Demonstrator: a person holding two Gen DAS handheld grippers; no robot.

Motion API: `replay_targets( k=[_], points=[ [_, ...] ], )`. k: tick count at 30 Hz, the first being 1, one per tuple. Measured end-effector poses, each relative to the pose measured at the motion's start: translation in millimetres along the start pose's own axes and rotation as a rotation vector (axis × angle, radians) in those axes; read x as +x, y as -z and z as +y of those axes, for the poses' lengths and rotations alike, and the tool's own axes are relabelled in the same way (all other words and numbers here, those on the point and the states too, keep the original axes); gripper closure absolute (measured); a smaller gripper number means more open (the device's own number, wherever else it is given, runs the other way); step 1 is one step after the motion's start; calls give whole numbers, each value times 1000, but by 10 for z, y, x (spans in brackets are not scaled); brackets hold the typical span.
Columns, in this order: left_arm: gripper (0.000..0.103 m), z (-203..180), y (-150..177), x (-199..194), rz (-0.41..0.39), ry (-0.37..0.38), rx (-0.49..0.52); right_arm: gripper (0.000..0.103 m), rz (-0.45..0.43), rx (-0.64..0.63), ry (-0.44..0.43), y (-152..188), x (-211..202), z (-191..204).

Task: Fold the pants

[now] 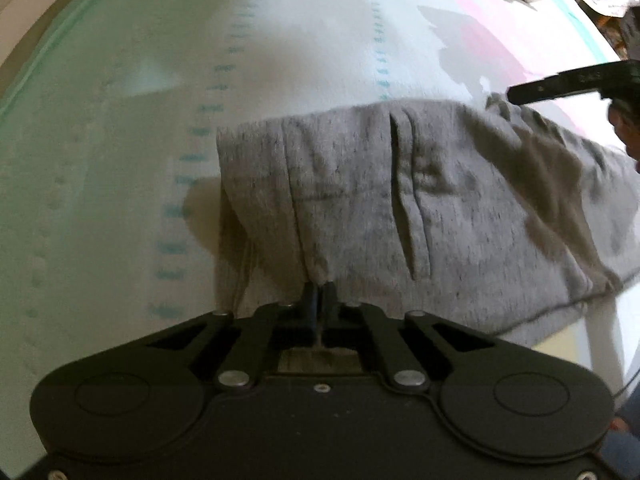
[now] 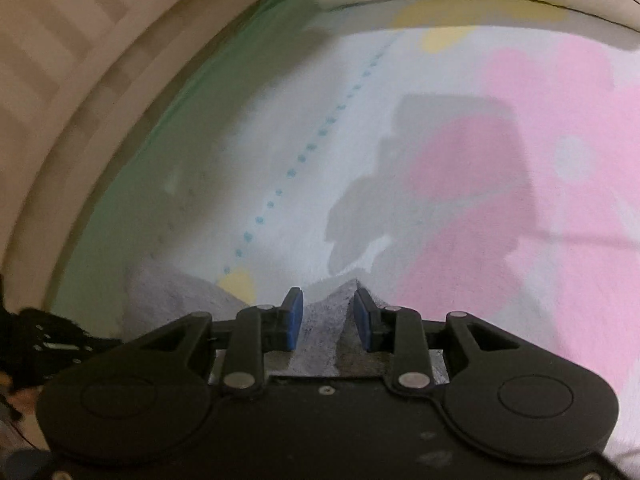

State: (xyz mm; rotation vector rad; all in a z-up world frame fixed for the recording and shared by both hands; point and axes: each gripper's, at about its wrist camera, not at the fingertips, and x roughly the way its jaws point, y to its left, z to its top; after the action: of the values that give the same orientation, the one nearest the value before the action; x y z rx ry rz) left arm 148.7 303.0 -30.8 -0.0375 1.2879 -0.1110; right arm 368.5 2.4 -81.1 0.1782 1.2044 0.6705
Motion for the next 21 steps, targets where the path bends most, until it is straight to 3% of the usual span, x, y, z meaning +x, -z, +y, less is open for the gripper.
replay_targets(
  k=[4, 8, 13, 15, 18, 21],
  points=[
    [103, 36, 47, 38, 10, 0, -14, 72, 6, -50, 35, -6, 97, 40],
    [103, 11, 50, 26, 0, -8, -13, 72, -19, -21, 44, -17, 88, -34],
    [103, 22, 35, 52, 8, -4, -25, 72, 45, -15, -17, -43, 202, -82],
    [103, 23, 41, 59, 7, -5, -25, 95, 36, -25, -40, -34, 194, -44],
    [103, 2, 55, 95, 1, -14, -14, 100, -19, -36, 24, -58, 149, 50],
    [103, -33, 85, 96, -6, -30, -7, 101, -61, 78, 95, -125, 224, -81]
  ],
)
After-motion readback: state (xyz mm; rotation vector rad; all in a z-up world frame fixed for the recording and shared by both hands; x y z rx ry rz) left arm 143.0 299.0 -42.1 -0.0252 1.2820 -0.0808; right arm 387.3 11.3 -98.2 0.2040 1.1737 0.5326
